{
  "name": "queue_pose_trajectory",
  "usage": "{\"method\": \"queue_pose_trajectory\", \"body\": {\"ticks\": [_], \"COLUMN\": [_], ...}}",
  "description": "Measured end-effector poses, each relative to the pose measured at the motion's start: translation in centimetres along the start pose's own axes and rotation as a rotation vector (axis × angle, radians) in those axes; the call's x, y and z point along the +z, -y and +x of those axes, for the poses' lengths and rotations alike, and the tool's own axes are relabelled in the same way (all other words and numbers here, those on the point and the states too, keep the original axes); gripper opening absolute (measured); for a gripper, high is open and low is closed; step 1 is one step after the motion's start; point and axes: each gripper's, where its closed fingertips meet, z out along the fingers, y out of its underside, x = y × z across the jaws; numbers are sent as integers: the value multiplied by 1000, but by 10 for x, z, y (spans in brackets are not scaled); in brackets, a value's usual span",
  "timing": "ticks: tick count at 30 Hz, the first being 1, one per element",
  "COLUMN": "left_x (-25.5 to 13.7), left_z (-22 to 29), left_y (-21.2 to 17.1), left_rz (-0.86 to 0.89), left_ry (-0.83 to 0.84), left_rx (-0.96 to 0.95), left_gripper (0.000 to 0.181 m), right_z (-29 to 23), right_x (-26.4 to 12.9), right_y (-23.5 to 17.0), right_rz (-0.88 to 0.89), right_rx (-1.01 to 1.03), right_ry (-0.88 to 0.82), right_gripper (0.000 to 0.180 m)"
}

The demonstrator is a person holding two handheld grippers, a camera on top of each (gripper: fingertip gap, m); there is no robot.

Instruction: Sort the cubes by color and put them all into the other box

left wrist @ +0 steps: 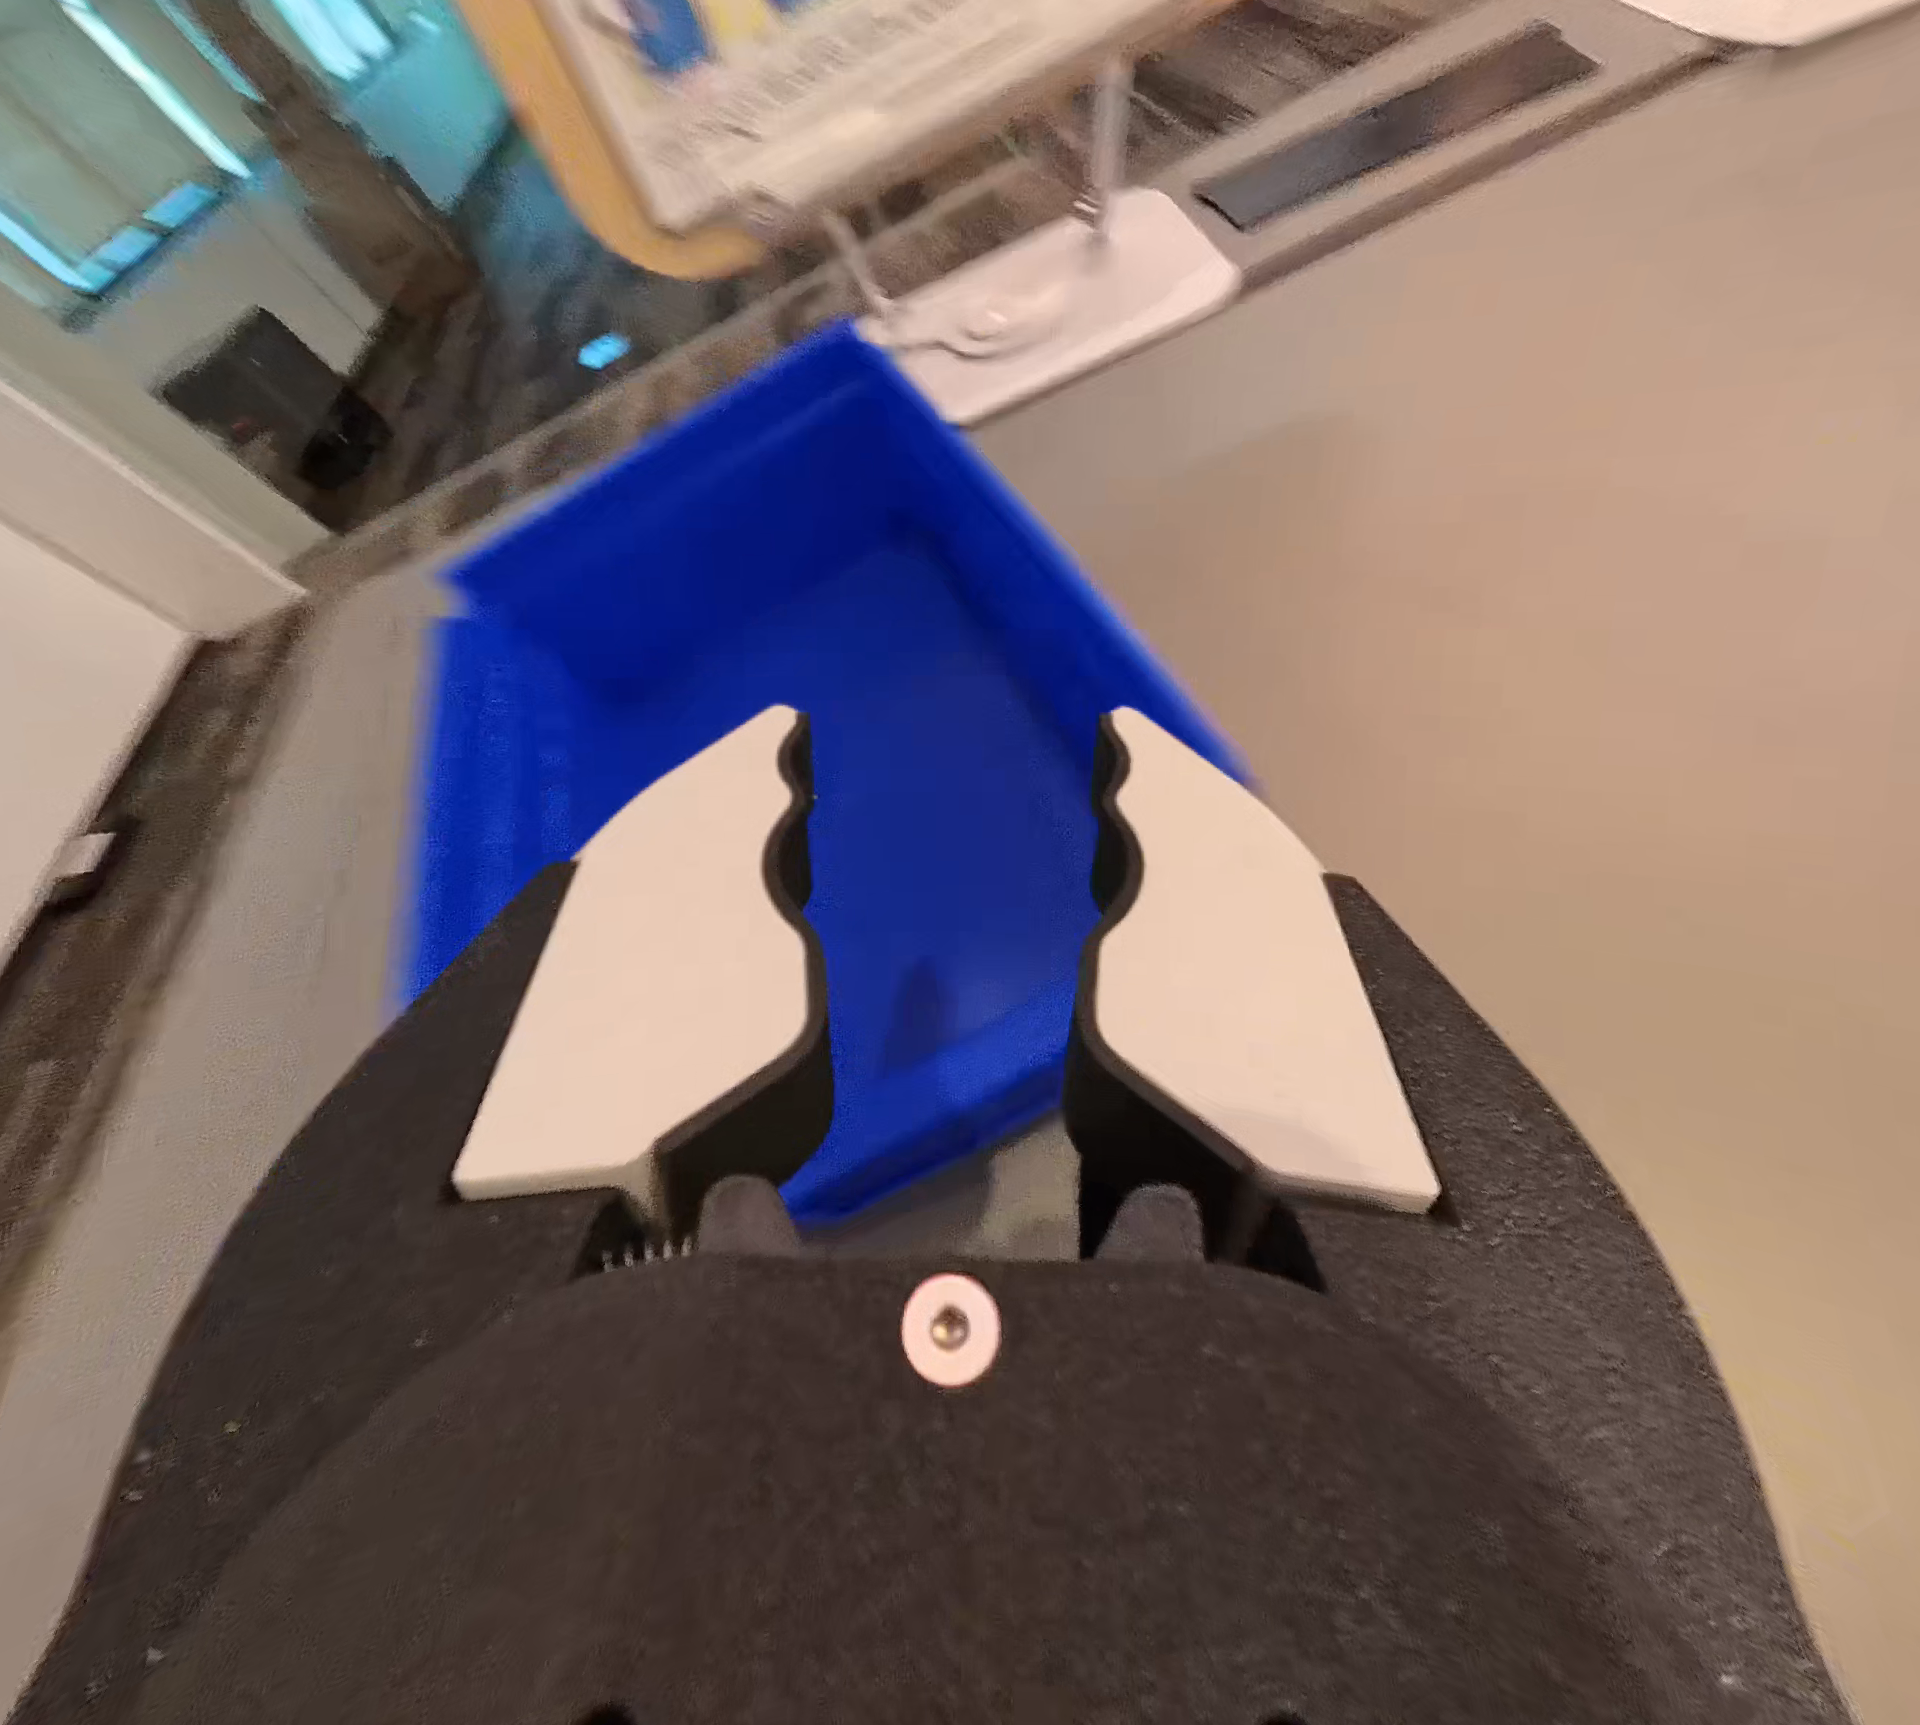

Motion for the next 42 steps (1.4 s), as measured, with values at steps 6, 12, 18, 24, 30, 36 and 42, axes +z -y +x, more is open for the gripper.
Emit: {"method": "queue_pose_trajectory", "body": {"ticks": [6,12,18,24,30,36,42], "left_x": [-11,31,46,54,57,55,54], "left_z": [-144,-129,-116,-114,-108,-94,-54], "left_y": [-23,-93,-127,-149,-146,-140,-122], "left_rz": [-135,-369,-525,-670,-620,-606,-591], "left_ry": [44,-258,-158,-83,-145,-179,-233], "left_rx": [-317,-591,-484,-264,-297,-281,-229], "left_gripper": [33,26,35,18,8,8,8], "right_z": [5,5,10,15,25,54,134], "right_x": [-2,-8,-13,-15,-60,-122,-108], "right_y": [0,0,-8,-23,-23,-7,-11], "right_rz": [30,50,36,-13,58,286,-90], "right_rx": [33,37,56,71,278,404,165], "right_ry": [25,33,22,1,-6,-53,-365], "right_gripper": [45,45,46,45,39,33,36]}}
